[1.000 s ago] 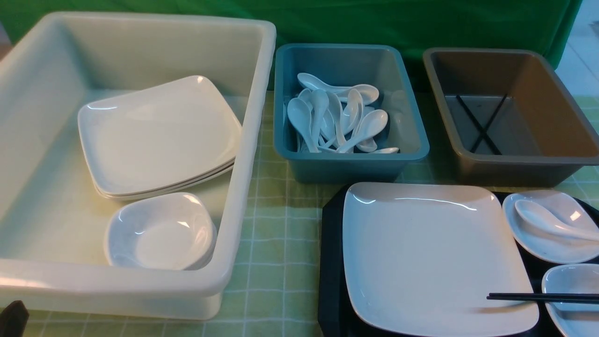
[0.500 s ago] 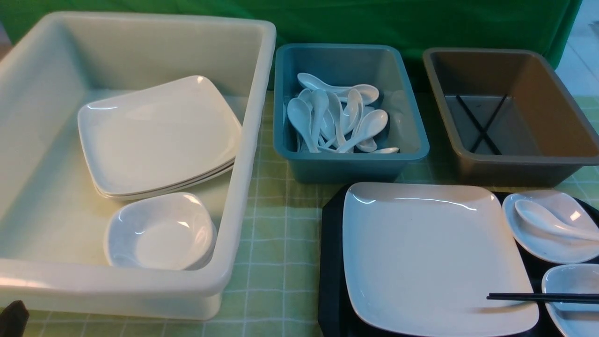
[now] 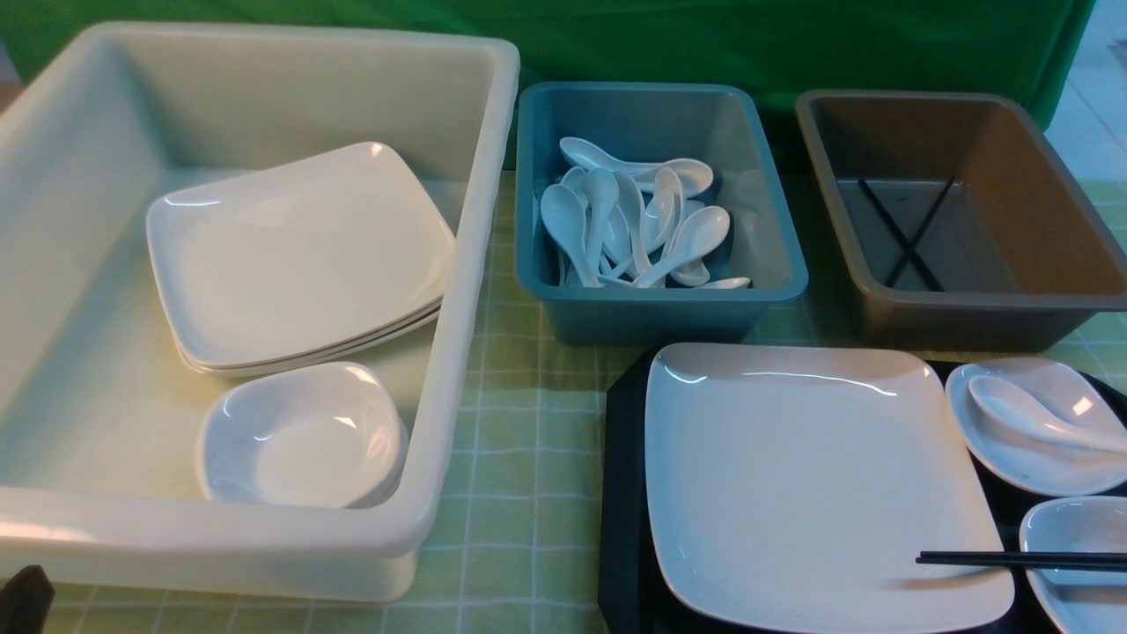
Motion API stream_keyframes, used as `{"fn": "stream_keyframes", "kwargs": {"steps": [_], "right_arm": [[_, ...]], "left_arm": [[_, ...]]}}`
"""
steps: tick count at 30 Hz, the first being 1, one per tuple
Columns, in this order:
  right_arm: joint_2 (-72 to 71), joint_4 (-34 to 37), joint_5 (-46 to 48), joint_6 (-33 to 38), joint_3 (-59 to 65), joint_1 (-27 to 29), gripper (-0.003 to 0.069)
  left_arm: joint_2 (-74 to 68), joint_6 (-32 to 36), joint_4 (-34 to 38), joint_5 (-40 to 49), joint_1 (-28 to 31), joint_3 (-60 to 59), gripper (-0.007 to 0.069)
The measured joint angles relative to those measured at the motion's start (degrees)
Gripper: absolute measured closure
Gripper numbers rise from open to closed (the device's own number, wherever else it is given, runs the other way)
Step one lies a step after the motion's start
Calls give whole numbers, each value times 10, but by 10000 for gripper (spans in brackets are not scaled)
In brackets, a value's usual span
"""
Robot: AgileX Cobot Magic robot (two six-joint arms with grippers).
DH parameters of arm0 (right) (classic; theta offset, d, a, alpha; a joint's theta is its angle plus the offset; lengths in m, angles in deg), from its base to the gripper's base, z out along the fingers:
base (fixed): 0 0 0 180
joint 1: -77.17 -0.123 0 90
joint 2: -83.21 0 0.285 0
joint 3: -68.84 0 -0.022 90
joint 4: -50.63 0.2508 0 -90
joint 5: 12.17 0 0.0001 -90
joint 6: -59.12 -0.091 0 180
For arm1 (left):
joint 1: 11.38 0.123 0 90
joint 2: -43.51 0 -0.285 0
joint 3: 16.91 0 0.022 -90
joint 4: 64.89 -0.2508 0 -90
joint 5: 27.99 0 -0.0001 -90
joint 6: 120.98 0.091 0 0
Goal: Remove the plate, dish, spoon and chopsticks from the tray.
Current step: Use the right arm to grab a pair of chopsticks from the plate
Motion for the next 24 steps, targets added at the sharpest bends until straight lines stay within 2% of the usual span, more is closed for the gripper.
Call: {"fn": "stream_keyframes", "kwargs": {"steps": [4,6,8,9,10,11,13,14,16,17,18,21,24], "right_arm": [[0,9,0,-16,0,0,421],[0,16,1,2,-10,-5,473],[0,17,0,54,-51,-10,557],[2,16,1,67,-62,-10,567],[13,9,5,103,-103,-11,613],[36,-13,26,138,-150,-11,628],[69,-40,65,154,-200,-11,638],[96,-73,101,164,-234,-11,642],[225,-178,274,189,-349,-11,646],[234,-191,301,191,-355,-11,646],[299,-225,374,216,-393,-11,646],[422,-262,493,297,-442,-11,638],[526,-267,540,347,-464,-12,593]], "left_arm": [[0,0,0,0,0,0,400],[0,0,0,0,0,0,400],[0,0,0,0,0,0,400],[0,0,0,0,0,0,400],[0,0,0,0,0,0,400],[0,0,0,0,0,0,400],[0,0,0,0,0,0,400],[0,0,0,0,0,0,400],[0,0,0,0,0,0,400],[0,0,0,0,0,0,400],[0,0,0,0,0,0,400],[0,0,0,0,0,0,400],[0,0,0,0,0,0,400]]}}
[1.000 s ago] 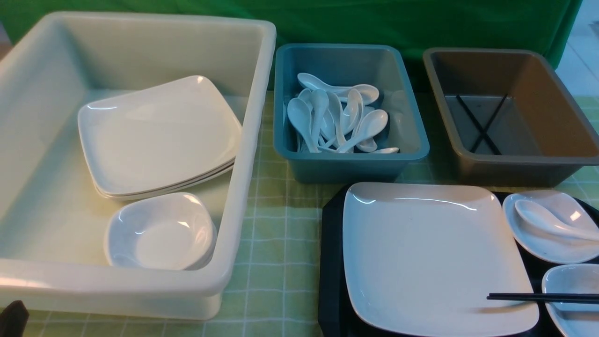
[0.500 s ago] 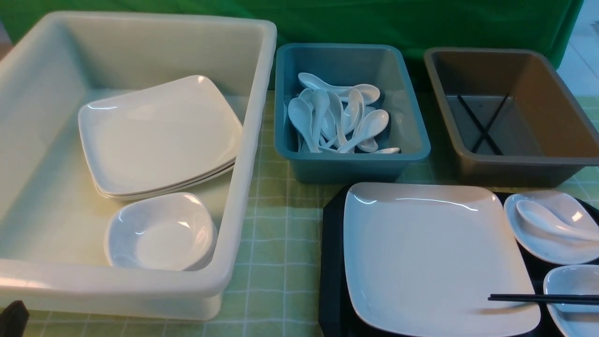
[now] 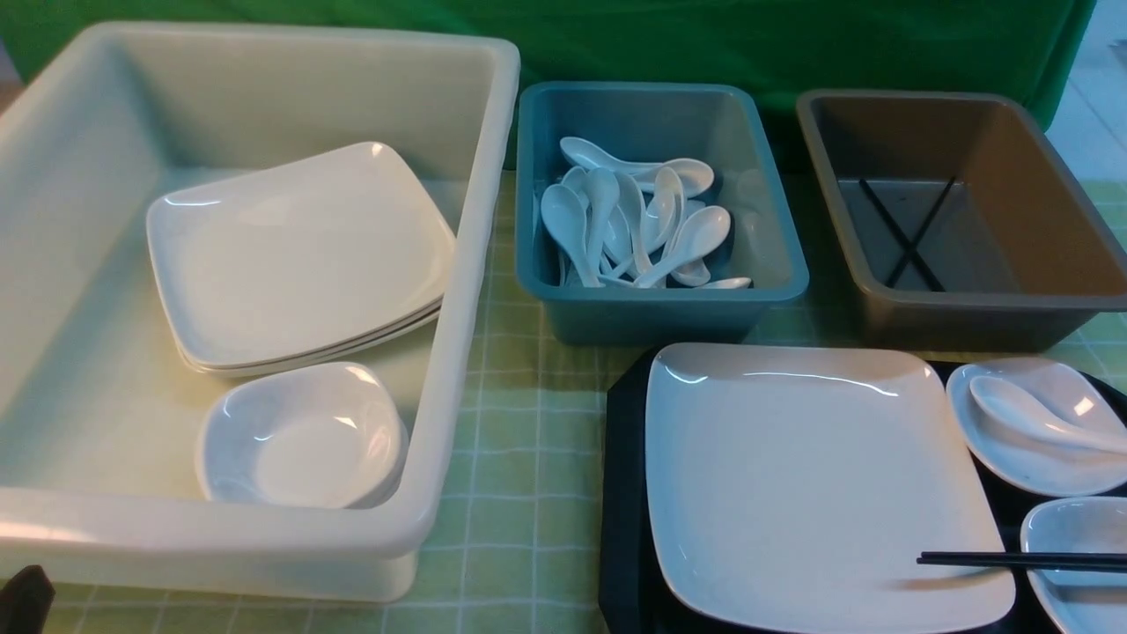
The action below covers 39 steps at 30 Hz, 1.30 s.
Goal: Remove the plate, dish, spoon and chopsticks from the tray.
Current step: Use the right arm to grab a pair of chopsticks from the plate
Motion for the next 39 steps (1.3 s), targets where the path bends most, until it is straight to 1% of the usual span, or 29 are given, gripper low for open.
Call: {"fn": "stream_keyframes", "kwargs": {"steps": [1,4,5,6,8,9,10,11,12,13,15,17,19,25,31,39], "right_arm": [[33,0,4,10,-4,-1,566],[122,0,1,31,-7,-9,450],[132,0,1,34,-7,-10,441],[165,0,0,41,-12,-17,372],[202,0,-3,60,-23,-30,300],[209,0,-6,67,-26,-33,289],[229,0,-18,91,-34,-45,260],[239,0,-25,115,-37,-53,251],[251,0,-34,145,-41,-63,243],[268,0,-44,198,-44,-81,236],[278,1,-45,230,-45,-92,234],[298,1,-44,305,-46,-112,232],[311,2,-47,363,-46,-119,232],[326,-9,-77,471,-46,-120,232],[341,-15,-110,521,-46,-120,232],[396,-47,-129,529,-46,-120,232]], "left_arm": [[0,0,0,0,0,0,400],[0,0,0,0,0,0,400],[0,0,0,0,0,0,400],[0,0,0,0,0,0,400],[0,0,0,0,0,0,400],[0,0,0,0,0,0,400],[0,0,0,0,0,0,400],[0,0,0,0,0,0,400],[0,0,0,0,0,0,400],[0,0,0,0,0,0,400],[0,0,0,0,0,0,400],[0,0,0,0,0,0,400],[0,0,0,0,0,0,400],[0,0,0,0,0,0,400],[0,0,0,0,0,0,400],[1,0,0,0,0,0,400]]}}
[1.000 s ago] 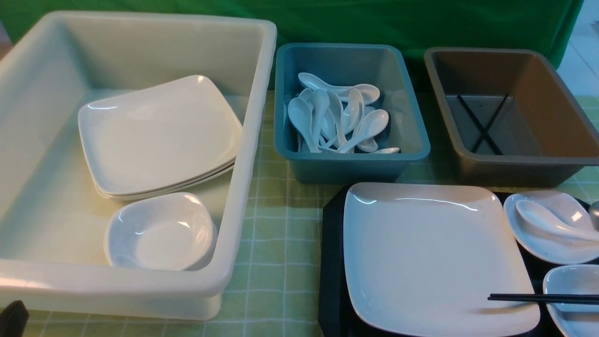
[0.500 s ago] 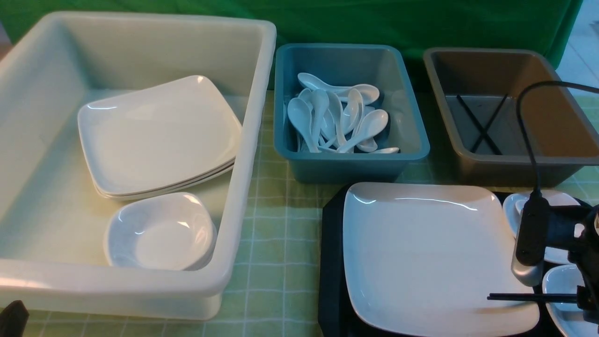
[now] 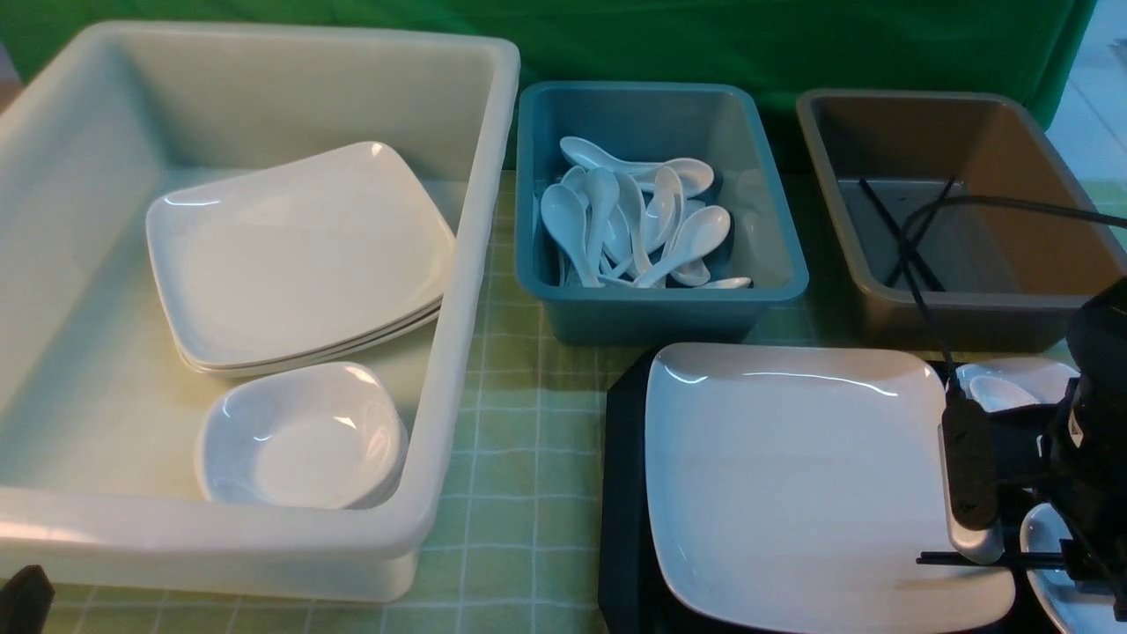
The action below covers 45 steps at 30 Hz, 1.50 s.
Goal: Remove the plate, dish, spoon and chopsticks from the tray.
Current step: Use the right arm to grab a pair of chopsticks from the plate, then use the right arm to put the chopsticks into the small storage box on the right
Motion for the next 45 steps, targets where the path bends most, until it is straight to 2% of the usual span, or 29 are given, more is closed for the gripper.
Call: {"fn": "stream_keyframes", "kwargs": {"steps": [8,12,14,15,18,19,20,21,36,41,45], "right_arm": [[38,-14,-18,0,0,0,232],[40,-15,-27,0,0,0,265],[40,-16,-30,0,0,0,338],[40,-16,-30,0,0,0,345],[40,-16,-28,0,0,0,491],[40,-16,-26,0,0,0,498],[40,-16,-17,0,0,0,557],[40,-15,-10,1,0,0,565],[-39,-14,78,-11,-1,0,564],[-119,-13,82,-78,-48,0,564],[-164,-4,49,-169,-123,0,564]], "left_arm": [[0,0,0,0,0,0,400],[0,0,0,0,0,0,400],[0,0,0,0,0,0,400],[0,0,0,0,0,0,400],[0,0,0,0,0,0,400],[0,0,0,0,0,0,400],[0,0,0,0,0,0,400],[0,0,0,0,0,0,400],[0,0,0,0,0,0,400],[0,0,0,0,0,0,400],[0,0,0,0,0,0,400]]}}
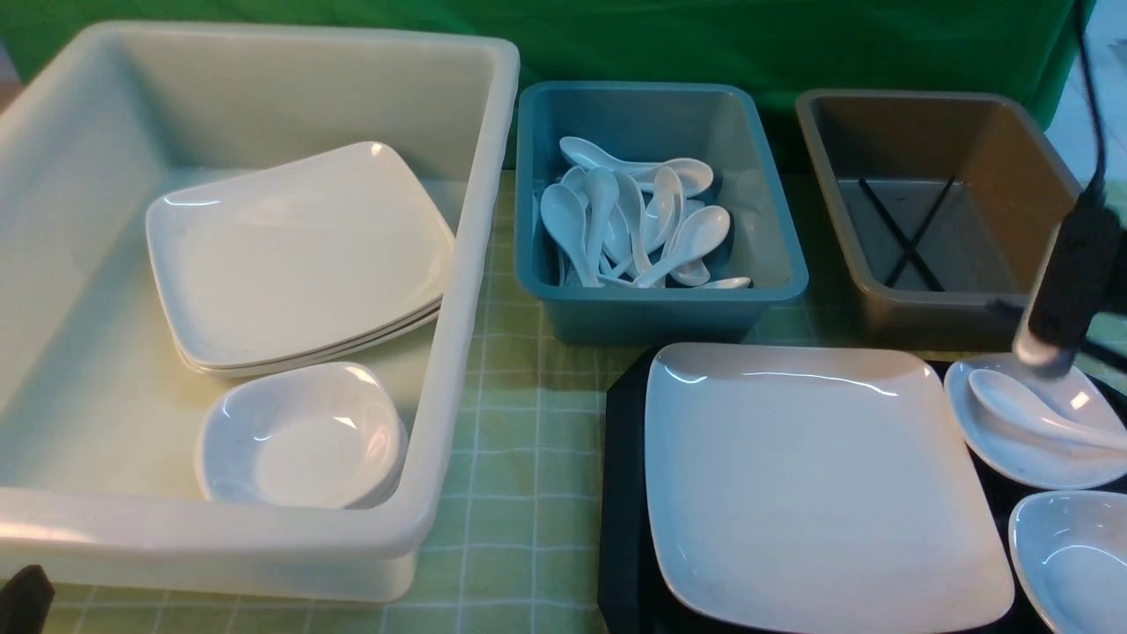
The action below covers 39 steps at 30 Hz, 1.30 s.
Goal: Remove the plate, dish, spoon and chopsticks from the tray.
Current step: Use the right arm to put the chopsticks into the small storage box on the right
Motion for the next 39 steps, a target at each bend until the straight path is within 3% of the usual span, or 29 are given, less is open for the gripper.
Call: {"fn": "stream_keyframes", "kwargs": {"steps": [4,9,13,22,28,31,35,36,39], "right_arm": [[9,18,-86,-102,-67,12,564],[94,84,-209,-250,-148,74,564],[199,146,-257,-316,-229,112,564],[396,171,-247,-369,-398,131,564],[452,171,-245,-400,-425,131,557],[471,171,-244,-435,-425,131,501],[475,172,-242,-455,-425,131,347],[474,172,-241,-460,-427,131,272],[461,172,-230,-456,-428,131,202]], "left_arm": [[0,0,0,0,0,0,400],[0,0,0,0,0,0,400],[0,0,0,0,0,0,400],[0,0,0,0,0,0,400],[0,0,0,0,0,0,400],[0,0,0,0,0,0,400],[0,0,0,0,0,0,400],[0,0,0,0,0,0,400],[0,0,0,0,0,0,400]]}}
